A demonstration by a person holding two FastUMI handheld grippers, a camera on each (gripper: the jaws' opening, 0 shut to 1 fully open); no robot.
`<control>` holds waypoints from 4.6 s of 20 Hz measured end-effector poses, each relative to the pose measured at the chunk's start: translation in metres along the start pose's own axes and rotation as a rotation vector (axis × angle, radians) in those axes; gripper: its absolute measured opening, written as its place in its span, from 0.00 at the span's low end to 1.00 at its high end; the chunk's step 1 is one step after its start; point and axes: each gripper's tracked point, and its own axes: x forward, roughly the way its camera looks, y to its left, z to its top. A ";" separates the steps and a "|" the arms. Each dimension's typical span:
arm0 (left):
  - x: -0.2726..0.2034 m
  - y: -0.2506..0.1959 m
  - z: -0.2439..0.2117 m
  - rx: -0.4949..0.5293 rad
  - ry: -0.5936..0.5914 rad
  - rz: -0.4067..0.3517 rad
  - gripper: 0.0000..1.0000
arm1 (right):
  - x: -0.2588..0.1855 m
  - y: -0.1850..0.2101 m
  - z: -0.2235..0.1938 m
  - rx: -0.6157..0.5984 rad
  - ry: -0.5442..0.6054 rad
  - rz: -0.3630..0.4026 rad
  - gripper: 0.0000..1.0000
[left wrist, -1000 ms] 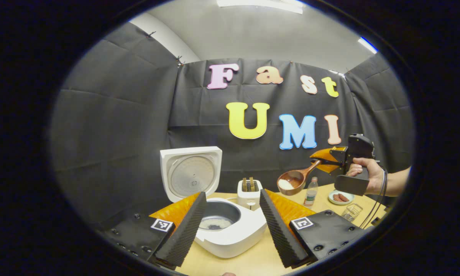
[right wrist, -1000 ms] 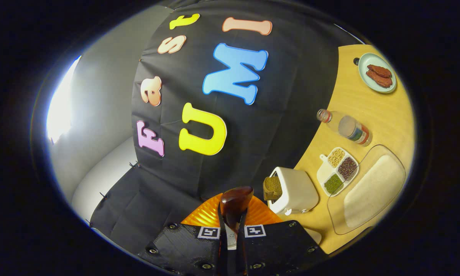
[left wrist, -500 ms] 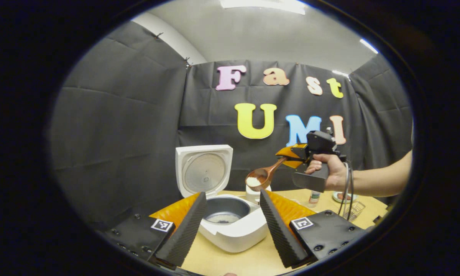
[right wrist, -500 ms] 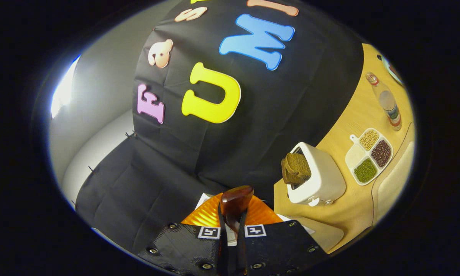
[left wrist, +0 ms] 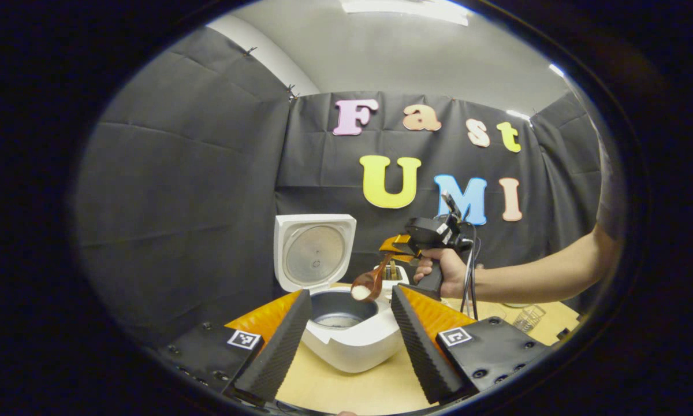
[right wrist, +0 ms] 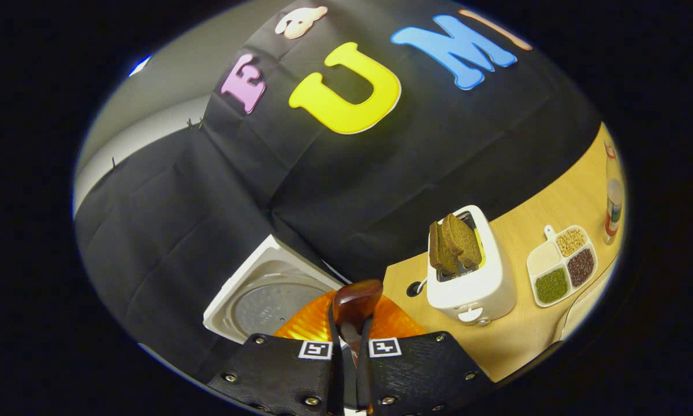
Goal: Close the left gripper, press the button to open the rice cooker; take a wooden spoon from the chopstick holder with the right hand, scoop a spoonful of rice and pour it into the rice cooker, then put the wooden spoon back into the chopstick holder.
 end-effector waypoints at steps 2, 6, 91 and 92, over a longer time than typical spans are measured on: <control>-0.004 0.003 -0.003 0.003 0.002 0.018 0.96 | 0.010 0.006 -0.015 -0.166 0.027 -0.039 0.09; -0.010 0.016 -0.016 -0.017 0.022 0.065 0.96 | 0.023 0.038 -0.040 -0.401 0.060 -0.007 0.09; 0.057 -0.230 0.028 0.109 0.070 -0.201 0.93 | -0.421 -0.411 0.097 0.041 -0.231 -0.620 0.09; 0.055 -0.230 0.027 0.114 0.073 -0.197 0.96 | -0.417 -0.413 0.088 0.045 -0.221 -0.614 0.09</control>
